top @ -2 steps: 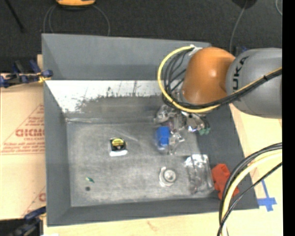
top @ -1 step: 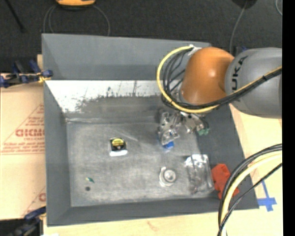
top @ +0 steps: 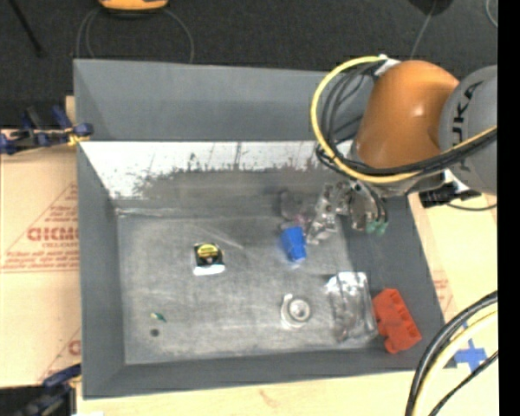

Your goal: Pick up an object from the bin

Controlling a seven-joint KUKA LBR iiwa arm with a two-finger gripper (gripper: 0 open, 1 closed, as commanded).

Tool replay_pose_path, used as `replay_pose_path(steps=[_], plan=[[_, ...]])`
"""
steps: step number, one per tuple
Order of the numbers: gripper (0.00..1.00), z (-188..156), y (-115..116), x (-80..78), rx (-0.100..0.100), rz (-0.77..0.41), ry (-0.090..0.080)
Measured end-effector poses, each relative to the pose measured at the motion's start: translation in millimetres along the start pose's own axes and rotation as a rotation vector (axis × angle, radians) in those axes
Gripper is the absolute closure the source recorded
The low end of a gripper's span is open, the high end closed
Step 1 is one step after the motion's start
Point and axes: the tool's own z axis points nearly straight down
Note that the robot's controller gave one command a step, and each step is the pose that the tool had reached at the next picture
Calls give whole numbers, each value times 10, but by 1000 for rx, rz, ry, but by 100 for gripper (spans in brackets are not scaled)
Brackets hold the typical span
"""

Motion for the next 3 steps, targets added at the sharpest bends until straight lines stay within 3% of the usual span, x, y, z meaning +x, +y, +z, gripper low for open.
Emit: replay_pose_path(steps=[1, 2, 3], plan=[[100, -224, 26, -176, 0, -422, 2], [0, -215, 36, -169, -3, -419, 4], [0, 1155, 165, -122, 0, -692, 1]])
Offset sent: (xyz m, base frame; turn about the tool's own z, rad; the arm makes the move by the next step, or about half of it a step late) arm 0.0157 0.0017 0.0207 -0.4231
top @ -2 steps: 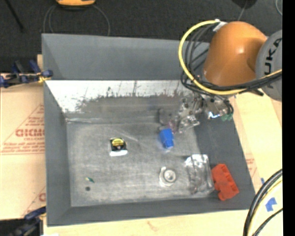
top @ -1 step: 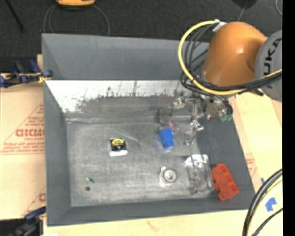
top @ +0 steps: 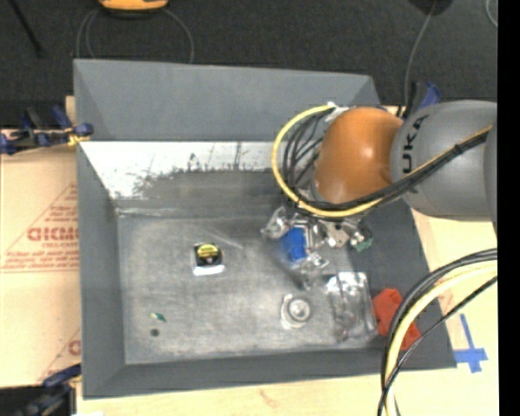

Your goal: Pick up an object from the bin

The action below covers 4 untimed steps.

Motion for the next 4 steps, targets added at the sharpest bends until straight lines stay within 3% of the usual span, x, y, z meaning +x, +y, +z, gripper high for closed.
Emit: replay_pose_path(steps=[1, 2, 3, 4], plan=[[0, -39, -686, 9, -1, -221, 3], [100, -44, -655, -14, -5, -220, 0], [100, -1493, -595, -61, 4, -194, -3], [0, -1439, -573, -55, -5, -192, 1]])
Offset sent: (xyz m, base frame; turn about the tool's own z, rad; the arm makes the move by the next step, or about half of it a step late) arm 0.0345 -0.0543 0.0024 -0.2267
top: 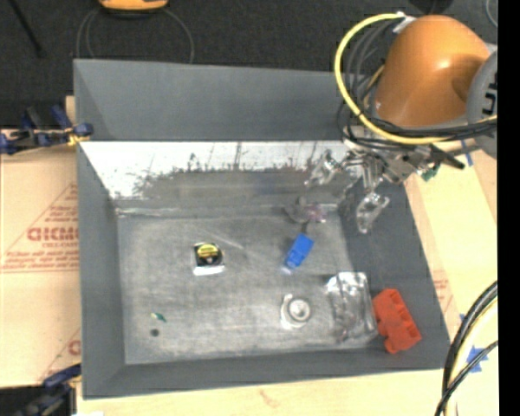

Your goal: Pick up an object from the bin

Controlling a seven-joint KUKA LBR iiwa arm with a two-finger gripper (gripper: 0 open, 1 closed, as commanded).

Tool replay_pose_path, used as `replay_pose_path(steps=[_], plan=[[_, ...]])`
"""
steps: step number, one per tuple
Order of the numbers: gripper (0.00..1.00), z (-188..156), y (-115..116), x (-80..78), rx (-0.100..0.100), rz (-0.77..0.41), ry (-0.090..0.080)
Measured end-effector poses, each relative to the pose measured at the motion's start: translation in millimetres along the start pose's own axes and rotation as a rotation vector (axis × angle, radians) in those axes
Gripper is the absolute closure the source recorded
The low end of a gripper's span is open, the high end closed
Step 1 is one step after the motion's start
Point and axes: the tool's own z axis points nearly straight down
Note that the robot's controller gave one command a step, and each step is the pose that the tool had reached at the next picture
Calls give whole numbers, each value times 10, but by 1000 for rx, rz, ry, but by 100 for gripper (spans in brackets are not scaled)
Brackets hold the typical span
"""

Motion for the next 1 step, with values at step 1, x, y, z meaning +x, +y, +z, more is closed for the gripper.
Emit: replay_pose_path(steps=[1], plan=[[0, 1198, 257, 83, -3, -254, 5]])
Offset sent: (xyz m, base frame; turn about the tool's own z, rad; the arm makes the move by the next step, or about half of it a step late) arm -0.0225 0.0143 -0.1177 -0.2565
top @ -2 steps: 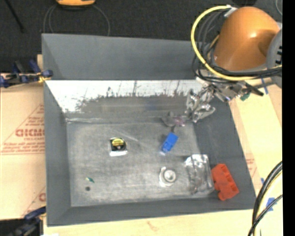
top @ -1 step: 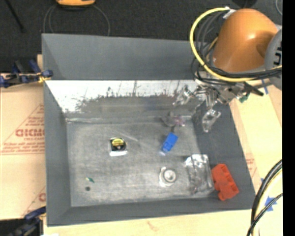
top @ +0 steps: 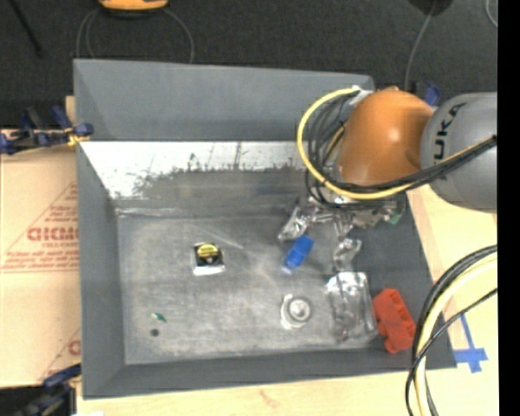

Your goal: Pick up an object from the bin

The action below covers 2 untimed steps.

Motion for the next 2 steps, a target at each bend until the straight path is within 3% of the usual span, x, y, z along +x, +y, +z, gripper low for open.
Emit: replay_pose_path(steps=[1, 2], plan=[[100, -32, -12, -16, 4, 4, -5], [100, -1194, 32, -8, 12, 22, -6]])
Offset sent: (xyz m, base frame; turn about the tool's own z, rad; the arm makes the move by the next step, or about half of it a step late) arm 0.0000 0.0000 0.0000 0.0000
